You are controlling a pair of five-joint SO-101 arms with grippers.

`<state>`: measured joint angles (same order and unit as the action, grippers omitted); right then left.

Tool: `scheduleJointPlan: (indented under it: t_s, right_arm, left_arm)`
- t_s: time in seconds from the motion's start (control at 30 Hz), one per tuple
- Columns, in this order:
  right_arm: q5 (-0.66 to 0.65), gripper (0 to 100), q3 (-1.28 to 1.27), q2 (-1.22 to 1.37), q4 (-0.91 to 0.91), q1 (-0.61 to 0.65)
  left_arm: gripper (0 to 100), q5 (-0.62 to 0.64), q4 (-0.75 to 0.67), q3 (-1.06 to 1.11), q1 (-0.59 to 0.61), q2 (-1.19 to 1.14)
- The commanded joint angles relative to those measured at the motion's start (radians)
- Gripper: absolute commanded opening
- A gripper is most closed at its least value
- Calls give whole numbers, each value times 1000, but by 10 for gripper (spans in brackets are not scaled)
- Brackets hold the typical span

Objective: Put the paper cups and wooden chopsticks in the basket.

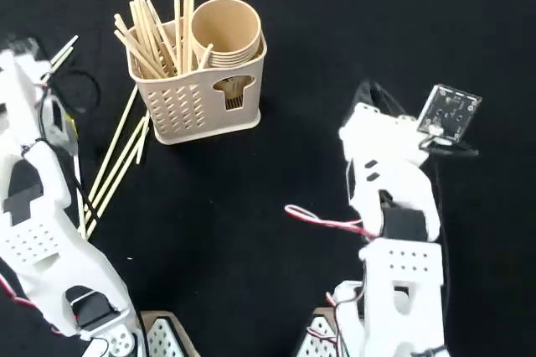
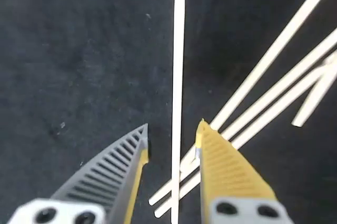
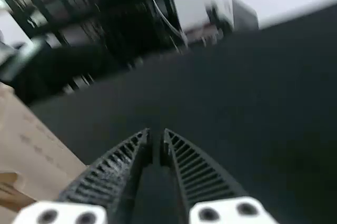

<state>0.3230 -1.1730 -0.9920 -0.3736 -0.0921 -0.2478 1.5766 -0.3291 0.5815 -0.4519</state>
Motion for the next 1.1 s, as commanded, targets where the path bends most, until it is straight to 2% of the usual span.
scheduleJointPlan:
  t_s: [0.0, 0.1, 0.17, 0.3, 0.47, 0.67, 0.73, 0.83, 1.07]
  right_arm:
    - [-3, 49, -22, 48, 5, -18]
    - [-3, 49, -71, 61, 54, -18]
    - [-5, 49, -111, 59, 110, -18]
    - [-3, 49, -177, 62, 176, -17]
    - [-3, 49, -197, 64, 175, -11]
    - [-9, 49, -248, 61, 178, 55]
    - [-9, 49, -257, 61, 178, 58]
    - [-9, 49, -263, 61, 180, 58]
    - [-9, 49, -268, 64, 180, 55]
  left_arm:
    - [155, -35, -247, 280, 16, 146]
    - [156, -38, -485, 455, 18, 241]
    - [161, -55, -592, 529, 18, 276]
    - [187, -55, -689, 556, 12, 264]
    - [187, -55, -781, 547, 13, 170]
    - [183, -55, -790, 492, 12, 8]
    - [133, -58, -790, 484, 13, -21]
    - [30, -61, -790, 478, 10, -25]
    - [29, -55, -758, 490, 4, 69]
